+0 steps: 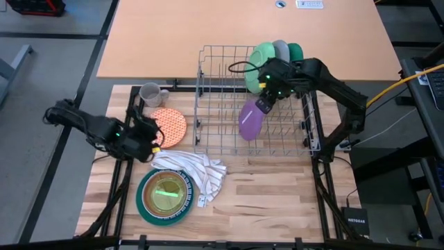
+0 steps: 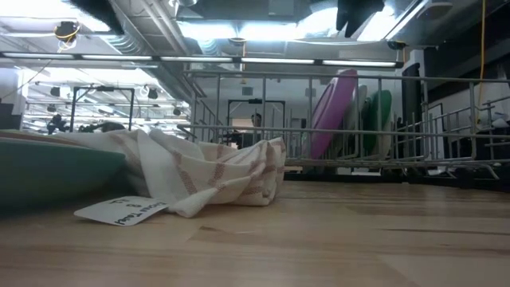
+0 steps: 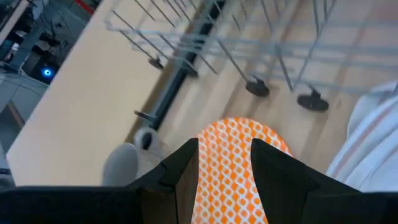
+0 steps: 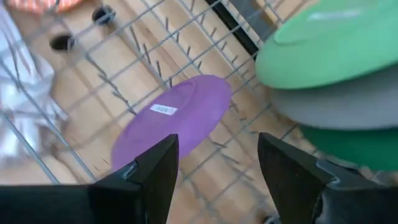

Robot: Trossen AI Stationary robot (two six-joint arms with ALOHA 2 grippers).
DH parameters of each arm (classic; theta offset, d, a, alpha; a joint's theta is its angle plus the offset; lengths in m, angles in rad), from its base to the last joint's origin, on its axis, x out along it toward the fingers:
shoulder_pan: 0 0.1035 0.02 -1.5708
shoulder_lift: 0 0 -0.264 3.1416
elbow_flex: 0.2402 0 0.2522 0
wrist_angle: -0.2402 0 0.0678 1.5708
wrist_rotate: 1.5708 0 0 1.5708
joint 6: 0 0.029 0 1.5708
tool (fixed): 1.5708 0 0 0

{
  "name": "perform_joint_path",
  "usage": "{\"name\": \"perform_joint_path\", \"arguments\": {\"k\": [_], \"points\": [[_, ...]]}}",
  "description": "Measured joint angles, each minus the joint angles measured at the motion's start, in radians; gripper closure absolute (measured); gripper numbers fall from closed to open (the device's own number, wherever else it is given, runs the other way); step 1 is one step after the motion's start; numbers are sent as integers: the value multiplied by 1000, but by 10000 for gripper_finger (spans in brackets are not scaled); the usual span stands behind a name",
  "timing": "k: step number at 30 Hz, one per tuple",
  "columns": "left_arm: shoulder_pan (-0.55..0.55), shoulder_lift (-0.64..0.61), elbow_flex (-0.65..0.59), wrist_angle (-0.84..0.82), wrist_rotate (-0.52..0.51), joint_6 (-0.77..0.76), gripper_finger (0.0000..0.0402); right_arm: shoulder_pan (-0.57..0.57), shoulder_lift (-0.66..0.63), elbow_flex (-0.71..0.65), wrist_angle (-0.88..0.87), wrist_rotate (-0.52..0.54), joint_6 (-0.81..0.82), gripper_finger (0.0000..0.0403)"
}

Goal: Sort dishes
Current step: Put the orange patterned plate into the dish rack

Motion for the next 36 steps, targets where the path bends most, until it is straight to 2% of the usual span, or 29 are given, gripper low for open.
{"name": "perform_joint_path", "arguments": {"k": [3,6,12,16,20,23,31,33,36], "points": [[0,0,-115,99,22,1,265,0,0,0,2,0,-96,180],[0,0,-213,201,96,21,265,0,0,-2,4,0,-159,180],[0,0,-311,394,393,11,265,0,0,-24,14,-34,-224,180],[-3,0,-313,516,596,3,265,0,1,-48,59,-131,-247,180],[-4,0,-313,613,725,2,265,0,1,-66,113,-210,-260,180],[-4,0,-313,627,756,-1,265,0,1,-83,138,-240,-260,180],[-52,5,-313,626,758,4,265,0,1,-116,145,-261,-261,180],[-58,7,-313,602,727,-16,265,0,1,-116,158,-265,-260,180],[-58,7,-313,536,607,-96,265,0,1,-116,187,-281,-261,180]]}}
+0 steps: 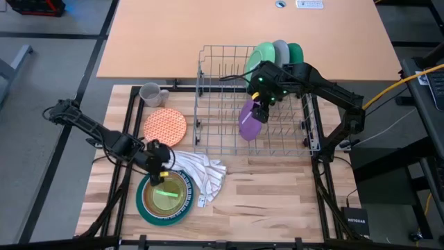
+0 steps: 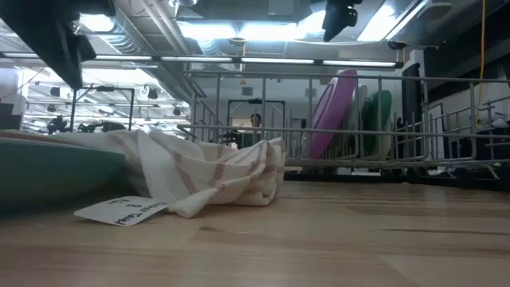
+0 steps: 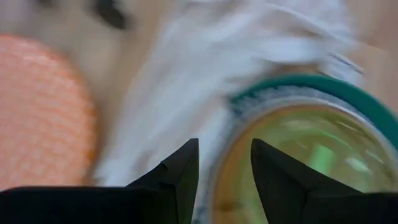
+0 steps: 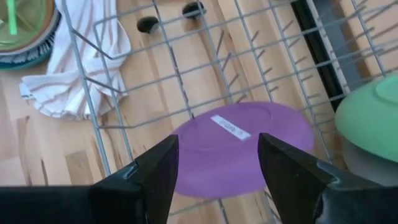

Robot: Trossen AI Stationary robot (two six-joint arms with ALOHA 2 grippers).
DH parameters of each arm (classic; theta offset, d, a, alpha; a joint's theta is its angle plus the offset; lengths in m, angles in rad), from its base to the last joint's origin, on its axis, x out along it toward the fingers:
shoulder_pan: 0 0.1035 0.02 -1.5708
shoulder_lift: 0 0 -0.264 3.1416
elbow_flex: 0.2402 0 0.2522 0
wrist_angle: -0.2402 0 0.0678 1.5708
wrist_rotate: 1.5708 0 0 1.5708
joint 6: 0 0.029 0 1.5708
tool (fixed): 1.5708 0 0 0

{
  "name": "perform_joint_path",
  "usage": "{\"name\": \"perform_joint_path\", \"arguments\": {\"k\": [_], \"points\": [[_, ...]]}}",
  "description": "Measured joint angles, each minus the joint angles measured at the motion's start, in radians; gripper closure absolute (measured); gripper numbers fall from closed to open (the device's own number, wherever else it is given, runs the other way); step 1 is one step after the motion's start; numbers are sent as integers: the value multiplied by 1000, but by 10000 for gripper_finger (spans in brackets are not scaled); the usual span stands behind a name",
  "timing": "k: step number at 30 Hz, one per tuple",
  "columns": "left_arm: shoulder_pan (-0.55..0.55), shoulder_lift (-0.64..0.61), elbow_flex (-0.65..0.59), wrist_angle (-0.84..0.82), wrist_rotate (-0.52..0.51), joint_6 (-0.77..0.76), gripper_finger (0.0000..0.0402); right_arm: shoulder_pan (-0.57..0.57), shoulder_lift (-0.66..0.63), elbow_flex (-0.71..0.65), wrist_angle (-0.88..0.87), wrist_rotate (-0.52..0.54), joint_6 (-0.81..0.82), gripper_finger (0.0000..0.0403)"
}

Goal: Sort dishes
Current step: Put the orange patterned plate into the dish rack

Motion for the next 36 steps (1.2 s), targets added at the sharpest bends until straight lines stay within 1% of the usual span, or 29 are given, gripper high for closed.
{"name": "perform_joint_path", "arguments": {"k": [5,8,11,15,22,27,36], "points": [[10,0,0,-127,-245,-80,265,0,0,0,30,2,0,180],[39,0,0,-199,-319,-75,265,0,0,0,32,5,-1,180],[72,0,-18,-215,-327,-33,265,0,0,0,31,7,-1,180],[96,0,-92,-169,-325,0,265,0,0,0,30,7,-26,180],[97,0,-206,-146,-321,-67,265,0,0,0,27,7,-42,180],[97,0,-282,-66,-263,-31,265,0,0,0,26,7,-42,180],[96,0,-370,5,-257,-7,265,0,0,0,23,7,-41,180]]}}
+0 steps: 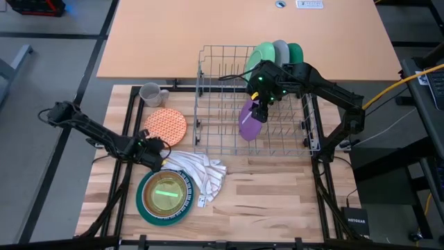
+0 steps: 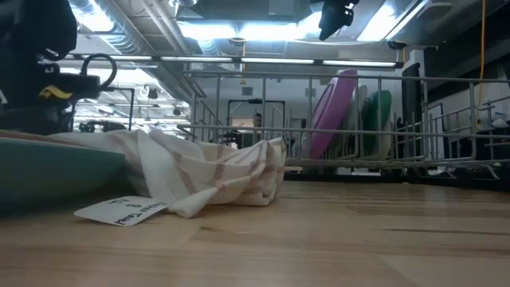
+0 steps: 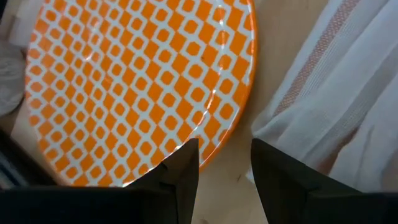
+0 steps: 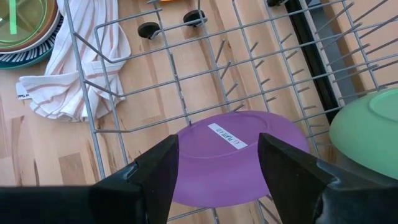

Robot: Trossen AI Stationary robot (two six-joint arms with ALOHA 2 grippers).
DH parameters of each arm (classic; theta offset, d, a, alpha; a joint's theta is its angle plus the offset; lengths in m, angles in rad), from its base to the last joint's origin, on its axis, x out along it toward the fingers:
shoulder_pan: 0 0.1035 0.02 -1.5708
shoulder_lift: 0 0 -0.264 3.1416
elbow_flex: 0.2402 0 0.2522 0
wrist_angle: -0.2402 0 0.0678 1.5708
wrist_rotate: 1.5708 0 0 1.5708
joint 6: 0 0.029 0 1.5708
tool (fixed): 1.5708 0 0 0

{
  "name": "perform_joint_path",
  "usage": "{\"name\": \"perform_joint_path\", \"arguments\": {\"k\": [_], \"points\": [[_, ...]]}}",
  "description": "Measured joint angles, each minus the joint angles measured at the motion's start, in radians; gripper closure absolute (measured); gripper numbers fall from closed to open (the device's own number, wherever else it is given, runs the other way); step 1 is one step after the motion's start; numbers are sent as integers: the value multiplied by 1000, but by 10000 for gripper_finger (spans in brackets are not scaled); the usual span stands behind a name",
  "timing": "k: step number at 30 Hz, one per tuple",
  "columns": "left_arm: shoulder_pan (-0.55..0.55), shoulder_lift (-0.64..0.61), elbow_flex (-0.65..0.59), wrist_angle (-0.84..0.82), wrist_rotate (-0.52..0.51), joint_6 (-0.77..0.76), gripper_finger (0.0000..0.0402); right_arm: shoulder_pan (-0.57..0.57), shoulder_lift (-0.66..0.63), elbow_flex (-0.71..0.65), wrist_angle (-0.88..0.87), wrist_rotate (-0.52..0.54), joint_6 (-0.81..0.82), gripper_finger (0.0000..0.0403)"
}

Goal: Sort dishes
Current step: Put the orange patterned plate into the dish rack

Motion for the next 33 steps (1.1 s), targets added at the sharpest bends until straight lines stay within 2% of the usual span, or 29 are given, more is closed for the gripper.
{"name": "perform_joint_path", "arguments": {"k": [9,16,26,29,33], "points": [[0,4,-82,127,-50,26,265,0,0,0,2,0,0,180],[0,4,-84,128,-131,61,265,0,0,0,6,0,1,180],[0,6,-84,121,-138,75,266,0,0,0,7,0,1,180],[0,6,-84,120,-131,75,279,0,0,0,7,0,1,180],[0,6,-85,119,-126,73,321,0,0,0,7,0,1,180]]}}
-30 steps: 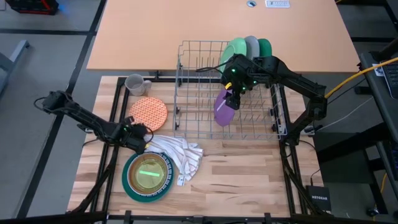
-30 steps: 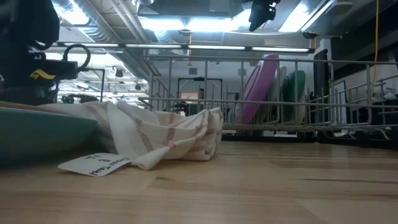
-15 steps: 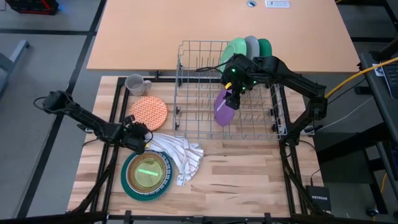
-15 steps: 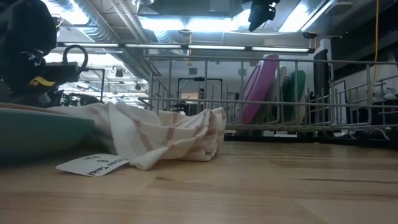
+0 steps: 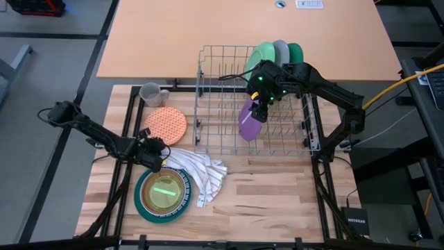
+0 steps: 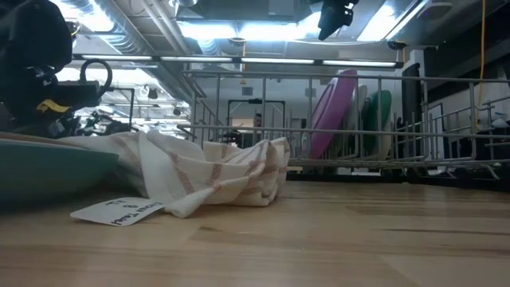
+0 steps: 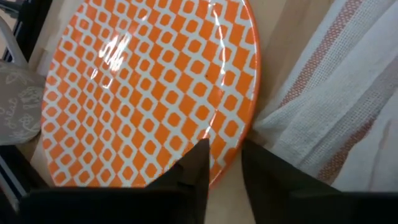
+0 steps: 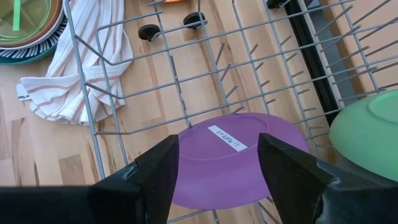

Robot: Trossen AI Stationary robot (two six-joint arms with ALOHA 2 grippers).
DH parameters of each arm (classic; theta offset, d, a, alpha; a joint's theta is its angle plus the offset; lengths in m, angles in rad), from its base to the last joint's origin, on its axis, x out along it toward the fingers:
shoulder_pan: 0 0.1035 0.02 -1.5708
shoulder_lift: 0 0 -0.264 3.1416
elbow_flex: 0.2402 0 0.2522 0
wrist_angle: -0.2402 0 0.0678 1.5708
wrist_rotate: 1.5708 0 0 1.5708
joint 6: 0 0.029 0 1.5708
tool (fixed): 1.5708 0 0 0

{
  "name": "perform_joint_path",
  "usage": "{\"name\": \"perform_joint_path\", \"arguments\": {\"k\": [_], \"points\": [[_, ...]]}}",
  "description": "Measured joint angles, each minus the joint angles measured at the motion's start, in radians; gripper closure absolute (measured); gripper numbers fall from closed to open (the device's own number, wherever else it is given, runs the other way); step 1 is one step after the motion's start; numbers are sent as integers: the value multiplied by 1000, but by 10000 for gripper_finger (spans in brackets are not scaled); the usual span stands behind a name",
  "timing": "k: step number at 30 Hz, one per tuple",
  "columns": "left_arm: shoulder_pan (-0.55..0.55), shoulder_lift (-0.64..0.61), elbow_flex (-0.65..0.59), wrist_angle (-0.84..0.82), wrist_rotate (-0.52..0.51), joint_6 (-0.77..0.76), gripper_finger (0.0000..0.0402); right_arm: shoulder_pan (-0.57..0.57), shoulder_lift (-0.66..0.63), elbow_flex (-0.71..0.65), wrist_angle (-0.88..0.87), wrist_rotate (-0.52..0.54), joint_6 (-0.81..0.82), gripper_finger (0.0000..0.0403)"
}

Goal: Sort dishes
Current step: Put the orange patterned plate into the dish rack

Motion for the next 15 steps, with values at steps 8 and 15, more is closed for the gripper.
{"name": "perform_joint_path", "arguments": {"k": [8,15], "points": [[0,0,-1,5,-1,-58,396,0,0,0,0,0,-6,180],[0,0,-1,5,2,-121,400,0,0,0,9,0,-16,180]]}}
